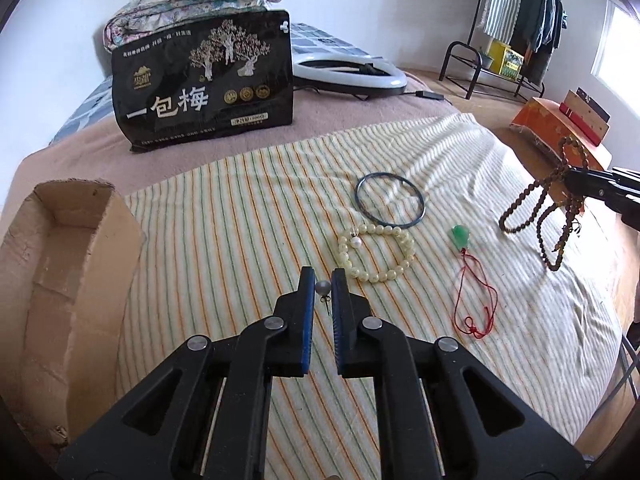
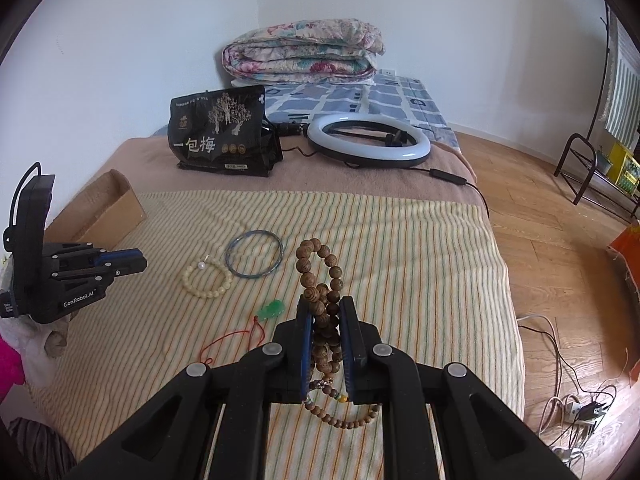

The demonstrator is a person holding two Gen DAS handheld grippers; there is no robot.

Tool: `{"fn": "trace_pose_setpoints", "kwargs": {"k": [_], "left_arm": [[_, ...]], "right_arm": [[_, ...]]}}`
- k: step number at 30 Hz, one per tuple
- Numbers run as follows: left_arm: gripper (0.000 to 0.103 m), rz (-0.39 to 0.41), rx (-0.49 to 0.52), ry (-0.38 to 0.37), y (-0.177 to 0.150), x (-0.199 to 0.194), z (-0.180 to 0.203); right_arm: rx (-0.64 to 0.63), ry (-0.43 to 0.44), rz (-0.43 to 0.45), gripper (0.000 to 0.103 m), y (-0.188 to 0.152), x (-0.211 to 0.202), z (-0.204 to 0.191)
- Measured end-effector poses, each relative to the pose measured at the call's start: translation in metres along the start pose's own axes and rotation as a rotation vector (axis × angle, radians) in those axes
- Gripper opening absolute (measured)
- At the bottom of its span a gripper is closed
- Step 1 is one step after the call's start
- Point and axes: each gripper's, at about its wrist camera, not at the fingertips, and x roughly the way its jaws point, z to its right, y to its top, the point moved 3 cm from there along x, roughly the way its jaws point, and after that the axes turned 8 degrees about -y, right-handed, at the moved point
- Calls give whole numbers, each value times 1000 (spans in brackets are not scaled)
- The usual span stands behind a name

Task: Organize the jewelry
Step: 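Carry the earring and bead necklace into the box and open both grippers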

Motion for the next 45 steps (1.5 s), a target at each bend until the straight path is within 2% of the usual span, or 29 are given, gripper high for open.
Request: {"fn": "trace_pose_setpoints", "kwargs": {"k": [12,19,34,45], "left_arm": [[6,124,13,-10,15,-91,-3],[6,161,11,14,12,-127,-19],[6,226,-48,95,0,-190,-93],[6,226,-96,151,-15,-206,-149]], "right_arm": [[-41,6,96,11,35,-64,-31],[-67,13,137,11,53,-86,-62],[-138,109,199,11,96,-106,-152],[-208,193,221,11,130,-93,-230]]}}
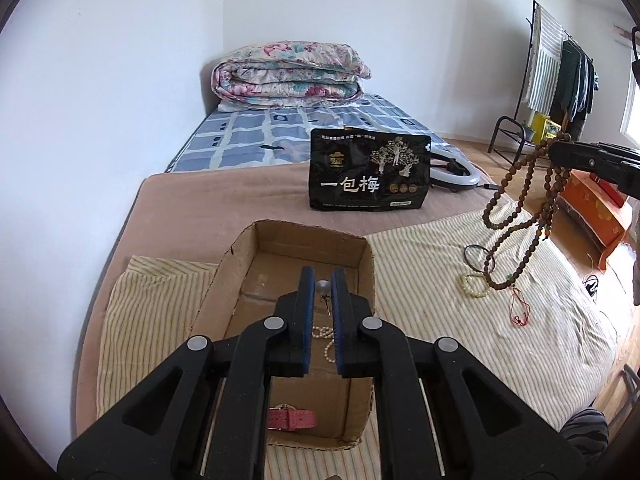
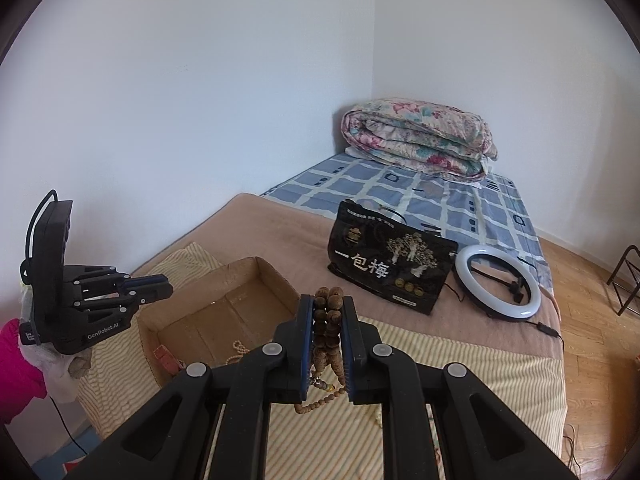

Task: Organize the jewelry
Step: 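Carry the earring and bead necklace into the box and open both grippers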

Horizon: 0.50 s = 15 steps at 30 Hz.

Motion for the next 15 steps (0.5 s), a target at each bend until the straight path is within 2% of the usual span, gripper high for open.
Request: {"fn": "trace_pose_setpoints", "kwargs": {"k": [15], "left_arm": [[6,-11,-36,10,-9,2,-39]], "right_arm": [[-66,96,-26,11,27,64,-76]]}}
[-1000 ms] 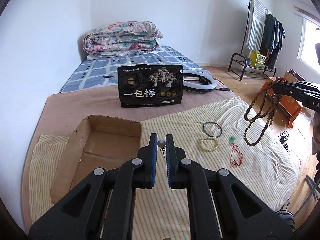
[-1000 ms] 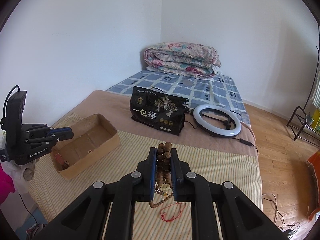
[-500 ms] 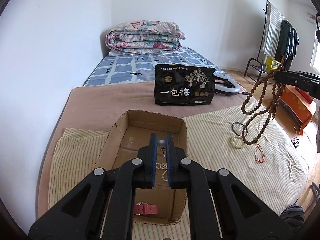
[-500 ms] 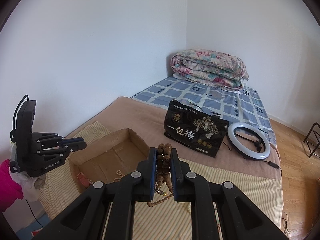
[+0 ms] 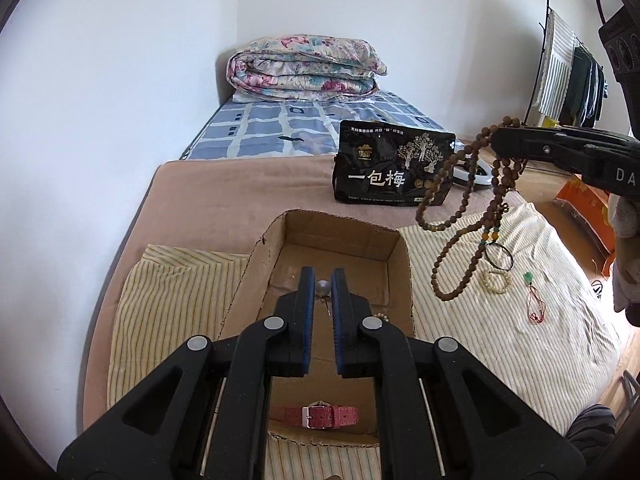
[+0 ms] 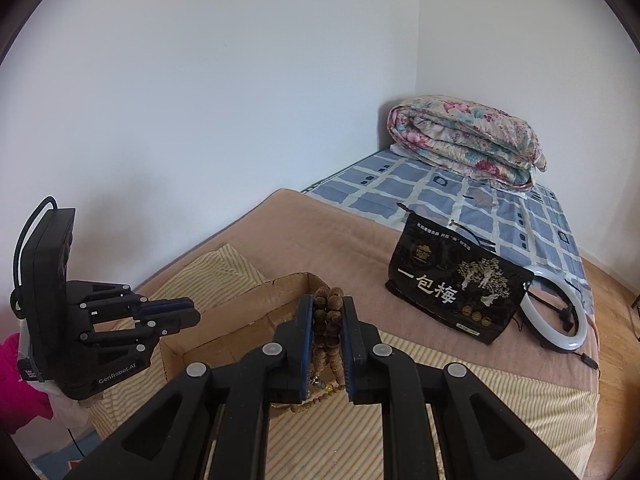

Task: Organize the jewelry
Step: 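Carry the earring and bead necklace into the box and open both grippers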

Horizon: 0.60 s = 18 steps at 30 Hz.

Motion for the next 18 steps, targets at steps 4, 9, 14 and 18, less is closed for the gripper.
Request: {"fn": "trace_pose_setpoints", "kwargs": {"k": [4,9,14,18], "left_arm": [[6,-7,-7,-3,-2,3,-6],[6,-20,-23,-2,-7,9,-15],[6,-37,-45,-10,-14,19,-25],[6,-54,-47,-8,-19,26,-28]], "right_arm": [[3,17,-20,11,1,19,-11],[14,35,-50,11,-2,43,-18],[21,47,-83,11,-8,65,-22],[25,52,-105,11,-12,78,-24]]}}
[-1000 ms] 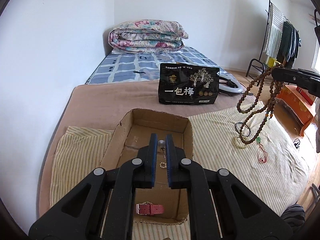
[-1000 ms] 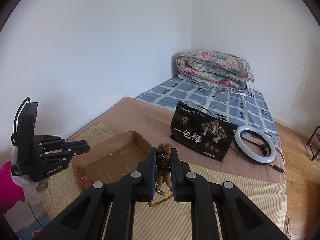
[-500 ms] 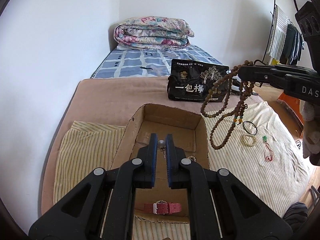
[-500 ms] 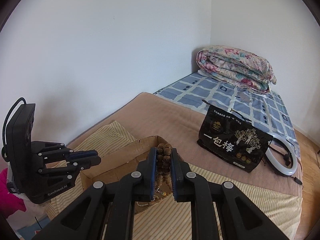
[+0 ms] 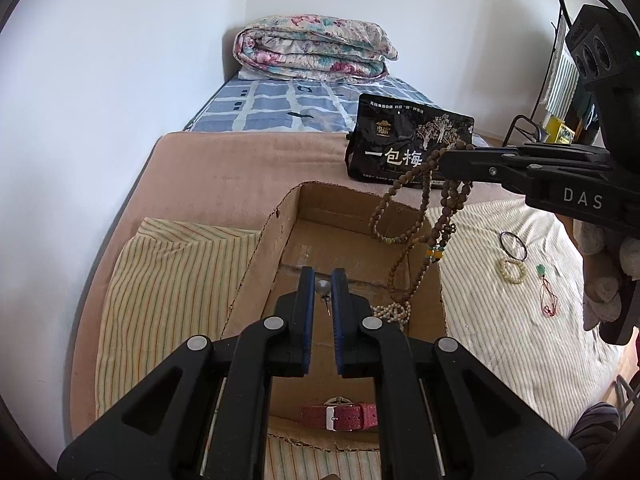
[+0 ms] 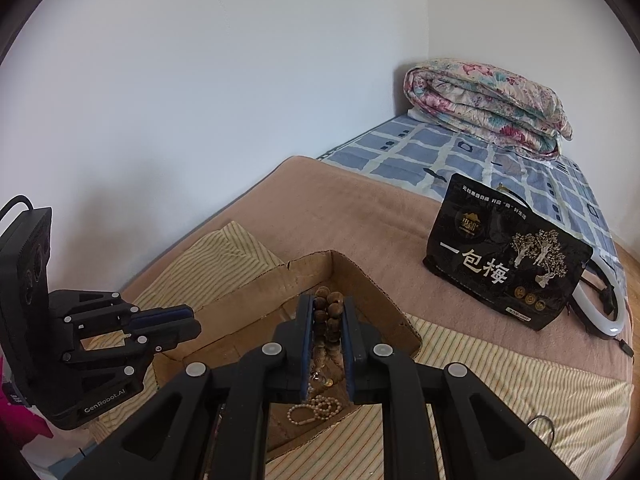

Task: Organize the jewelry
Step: 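Carry the earring and bead necklace into the box and open both grippers, then move both grippers back toward the bead bracelet and jade pendant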

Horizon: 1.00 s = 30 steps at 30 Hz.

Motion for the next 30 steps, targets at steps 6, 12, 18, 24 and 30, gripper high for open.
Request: {"fn": "trace_pose_setpoints", "kwargs": {"k": [6,12,18,24,30], "left_arm": [[10,-13,-21,2,-4,7,-6],[47,-9,-51,8,-6,7,-12],[47,-15,-53,16,-7,6,-10],[47,-10,-48,13,-5,4,-3],[47,-2,-35,-4,-1,4,15]], "right_arm": [[7,-21,-7,35,-2,8,0],[15,-71,-5,81,-6,8,3],[24,-106,2,91,-10,3,9],[50,-122,19,97,-17,-9,20],[98,-131,10,98,-34,-22,40]]}}
